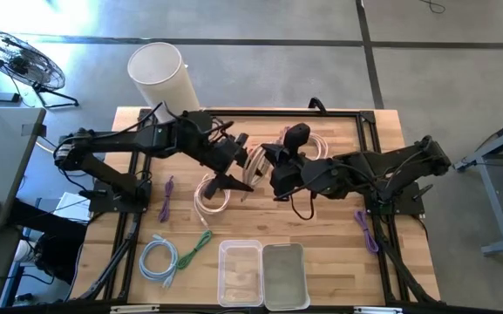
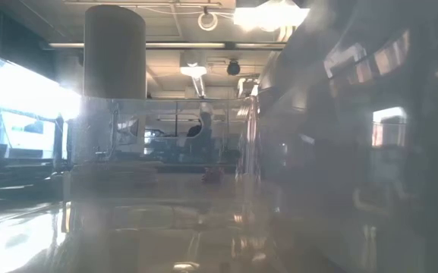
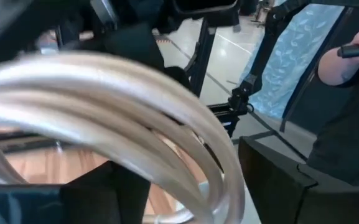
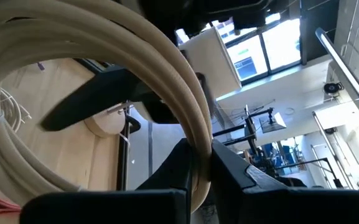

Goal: Pick & Place USB Port
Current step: Put the bottom right pink HDMI cable into the transparent bin

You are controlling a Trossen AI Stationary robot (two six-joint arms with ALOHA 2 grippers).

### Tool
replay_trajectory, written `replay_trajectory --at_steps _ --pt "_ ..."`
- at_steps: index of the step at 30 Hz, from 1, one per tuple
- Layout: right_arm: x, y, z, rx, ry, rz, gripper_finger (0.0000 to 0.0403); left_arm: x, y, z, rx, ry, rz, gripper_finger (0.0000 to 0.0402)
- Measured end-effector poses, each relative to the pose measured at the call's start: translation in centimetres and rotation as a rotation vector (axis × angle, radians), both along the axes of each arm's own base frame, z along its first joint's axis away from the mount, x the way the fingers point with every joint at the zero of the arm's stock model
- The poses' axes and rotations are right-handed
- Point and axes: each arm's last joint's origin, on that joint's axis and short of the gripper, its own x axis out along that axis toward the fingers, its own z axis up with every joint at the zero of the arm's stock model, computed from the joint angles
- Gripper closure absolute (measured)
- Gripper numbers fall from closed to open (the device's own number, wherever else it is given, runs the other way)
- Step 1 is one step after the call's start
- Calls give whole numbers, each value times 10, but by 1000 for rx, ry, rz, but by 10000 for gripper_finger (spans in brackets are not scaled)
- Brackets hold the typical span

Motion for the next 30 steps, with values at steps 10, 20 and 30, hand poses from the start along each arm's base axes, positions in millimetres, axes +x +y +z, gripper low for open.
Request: replay_trajectory --at_steps 10,20,30 --pt "-2 1 0 -3 -2 -30 379 -1 1 -1 88 -26 12 372" --pt "-11 5 5 52 -98 -121 301 -2 1 -1 143 -40 19 372" --pt "-43 17 25 44 -228 -287 178 -31 -6 11 120 -19 -95 373"
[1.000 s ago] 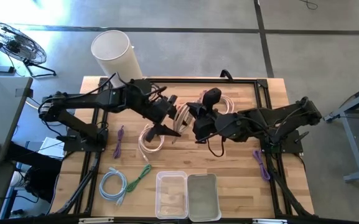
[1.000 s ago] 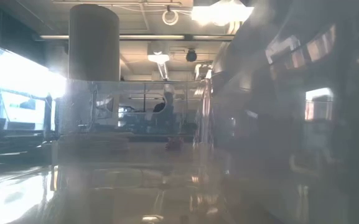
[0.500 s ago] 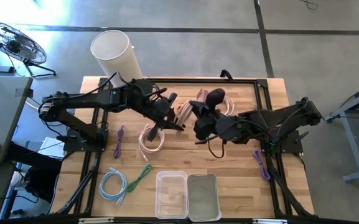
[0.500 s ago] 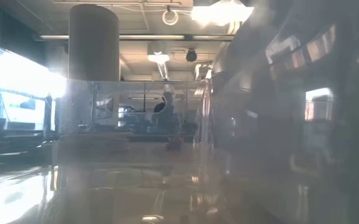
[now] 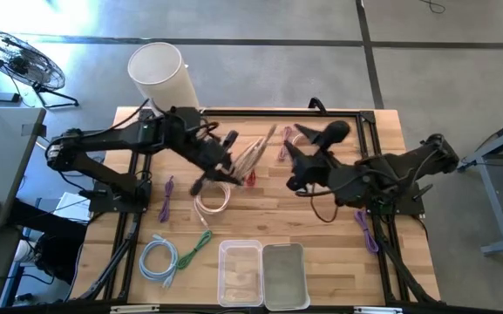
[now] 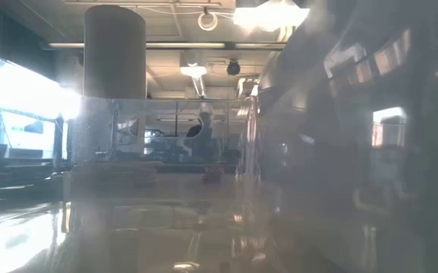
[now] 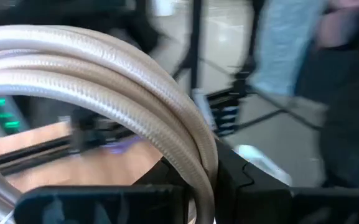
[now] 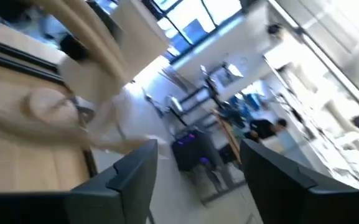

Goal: Pick & Place USB Port
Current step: Put the bottom right pink HDMI cable into the transparent bin

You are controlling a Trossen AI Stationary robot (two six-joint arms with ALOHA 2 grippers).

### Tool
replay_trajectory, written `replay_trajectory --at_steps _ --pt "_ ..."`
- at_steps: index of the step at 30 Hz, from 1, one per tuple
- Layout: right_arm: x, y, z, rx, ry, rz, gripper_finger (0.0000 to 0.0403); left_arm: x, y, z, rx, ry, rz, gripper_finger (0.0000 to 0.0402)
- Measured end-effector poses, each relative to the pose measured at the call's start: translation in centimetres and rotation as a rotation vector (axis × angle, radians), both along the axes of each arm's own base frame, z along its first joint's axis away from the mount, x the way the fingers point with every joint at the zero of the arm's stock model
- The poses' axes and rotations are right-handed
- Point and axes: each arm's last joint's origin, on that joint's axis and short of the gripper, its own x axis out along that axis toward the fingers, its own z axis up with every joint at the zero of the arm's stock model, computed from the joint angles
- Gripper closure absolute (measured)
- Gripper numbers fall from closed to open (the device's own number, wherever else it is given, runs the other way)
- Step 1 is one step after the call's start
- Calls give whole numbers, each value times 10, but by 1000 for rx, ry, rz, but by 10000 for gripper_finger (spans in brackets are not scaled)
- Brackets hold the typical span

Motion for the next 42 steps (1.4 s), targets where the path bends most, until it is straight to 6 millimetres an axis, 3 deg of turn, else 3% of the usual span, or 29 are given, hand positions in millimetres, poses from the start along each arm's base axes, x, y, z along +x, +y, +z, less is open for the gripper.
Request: replay_trajectory --at_steps 7,23,33,42 --pt "-20 8 4 21 -52 -31 177 -18 -40 5 -83 76 -54 373" --pt "-42 43 5 87 -129 88 187 -66 -109 4 -89 186 301 373" --pt "-48 52 5 134 -175 126 187 -69 -177 -17 -220 207 471 373" --pt "-47 53 5 190 -226 133 188 -58 -232 -28 -325 96 423 373"
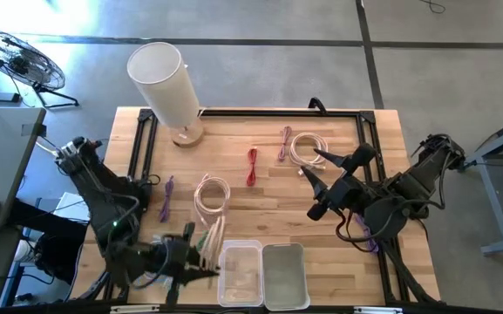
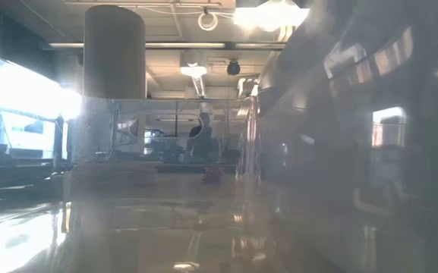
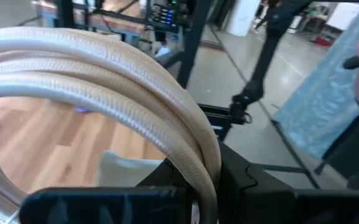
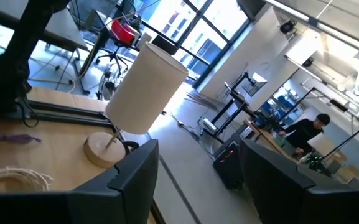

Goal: Pick & Place USB Port
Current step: Put the bottom right pink HDMI cable into the transparent bin

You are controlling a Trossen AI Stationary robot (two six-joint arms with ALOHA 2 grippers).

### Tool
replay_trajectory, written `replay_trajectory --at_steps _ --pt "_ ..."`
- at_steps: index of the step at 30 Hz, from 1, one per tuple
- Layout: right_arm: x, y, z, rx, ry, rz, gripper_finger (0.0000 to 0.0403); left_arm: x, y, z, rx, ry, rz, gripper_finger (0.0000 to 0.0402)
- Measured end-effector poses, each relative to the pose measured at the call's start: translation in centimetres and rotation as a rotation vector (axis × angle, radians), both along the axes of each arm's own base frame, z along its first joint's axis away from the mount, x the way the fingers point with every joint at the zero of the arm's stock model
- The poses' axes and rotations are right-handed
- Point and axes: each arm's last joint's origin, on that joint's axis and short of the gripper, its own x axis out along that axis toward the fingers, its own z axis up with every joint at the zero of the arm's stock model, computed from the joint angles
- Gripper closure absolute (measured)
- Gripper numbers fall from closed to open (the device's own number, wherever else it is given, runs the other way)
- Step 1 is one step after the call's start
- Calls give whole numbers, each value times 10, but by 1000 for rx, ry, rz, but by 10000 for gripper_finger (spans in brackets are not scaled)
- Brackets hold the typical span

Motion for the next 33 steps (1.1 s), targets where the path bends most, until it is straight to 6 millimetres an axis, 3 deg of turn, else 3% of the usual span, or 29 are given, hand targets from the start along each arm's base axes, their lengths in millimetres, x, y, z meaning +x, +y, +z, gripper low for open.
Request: replay_trajectory --at_steps 8,15,22,28,33 --pt "1 1 3 82 -80 3 188 -1 -34 -17 38 -31 -2 373" --pt "1 6 3 62 -21 125 187 15 -48 -46 -6 -15 217 373" --pt "-5 17 4 -48 68 199 198 47 -62 -86 -110 -56 440 373" --pt "-18 26 7 -153 140 279 212 78 -72 -122 -145 -71 456 373" --pt "-32 27 14 -119 122 418 212 92 -76 -144 -120 -20 365 373"
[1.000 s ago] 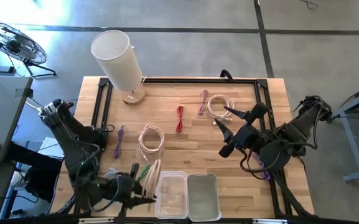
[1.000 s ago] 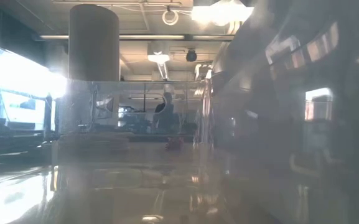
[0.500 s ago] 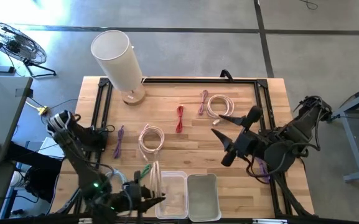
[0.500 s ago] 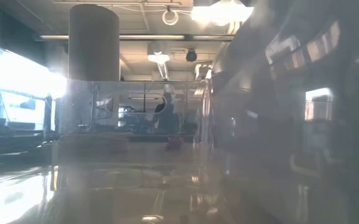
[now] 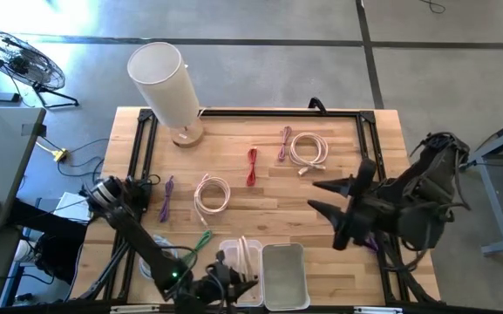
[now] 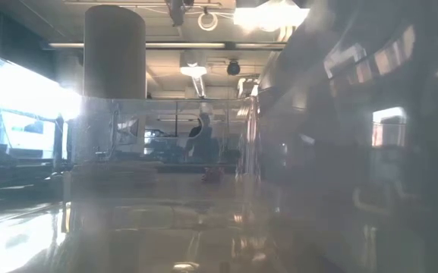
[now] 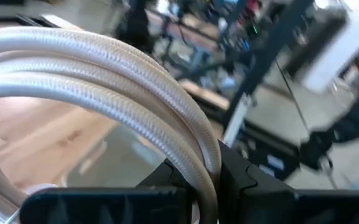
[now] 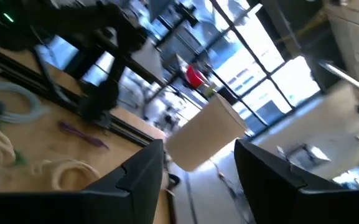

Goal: Pick & Place USB Port
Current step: Put the bottom right pink HDMI cable into the transparent bin

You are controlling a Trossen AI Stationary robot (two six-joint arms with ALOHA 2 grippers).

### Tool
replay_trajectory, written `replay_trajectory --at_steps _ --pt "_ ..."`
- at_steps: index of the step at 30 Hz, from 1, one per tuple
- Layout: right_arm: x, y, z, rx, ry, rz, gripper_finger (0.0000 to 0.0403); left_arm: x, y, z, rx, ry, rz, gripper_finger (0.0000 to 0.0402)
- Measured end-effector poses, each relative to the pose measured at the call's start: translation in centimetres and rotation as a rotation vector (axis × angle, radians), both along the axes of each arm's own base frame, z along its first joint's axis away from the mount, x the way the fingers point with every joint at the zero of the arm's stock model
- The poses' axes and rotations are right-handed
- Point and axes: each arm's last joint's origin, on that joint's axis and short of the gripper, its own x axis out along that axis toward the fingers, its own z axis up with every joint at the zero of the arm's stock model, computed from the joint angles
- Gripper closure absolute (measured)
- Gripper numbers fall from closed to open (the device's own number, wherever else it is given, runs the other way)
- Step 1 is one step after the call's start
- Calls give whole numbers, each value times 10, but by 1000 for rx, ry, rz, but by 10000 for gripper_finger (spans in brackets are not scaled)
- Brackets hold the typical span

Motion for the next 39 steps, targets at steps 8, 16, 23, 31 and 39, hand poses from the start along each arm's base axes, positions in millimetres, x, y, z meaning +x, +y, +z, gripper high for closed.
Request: replay_trajectory --at_steps 8,16,23,31,39 --pt "-16 -12 5 130 2 96 215 -2 -2 -19 14 121 -81 373" --pt "-17 -13 3 140 16 87 215 -1 7 -34 -49 269 -104 373" --pt "-17 -13 2 160 12 82 219 14 22 -38 -99 361 -176 373" --pt "-17 -13 1 176 15 80 226 20 33 -44 -199 479 -228 374" --pt "-18 -13 0 167 23 75 226 17 29 -45 -310 542 -293 374"
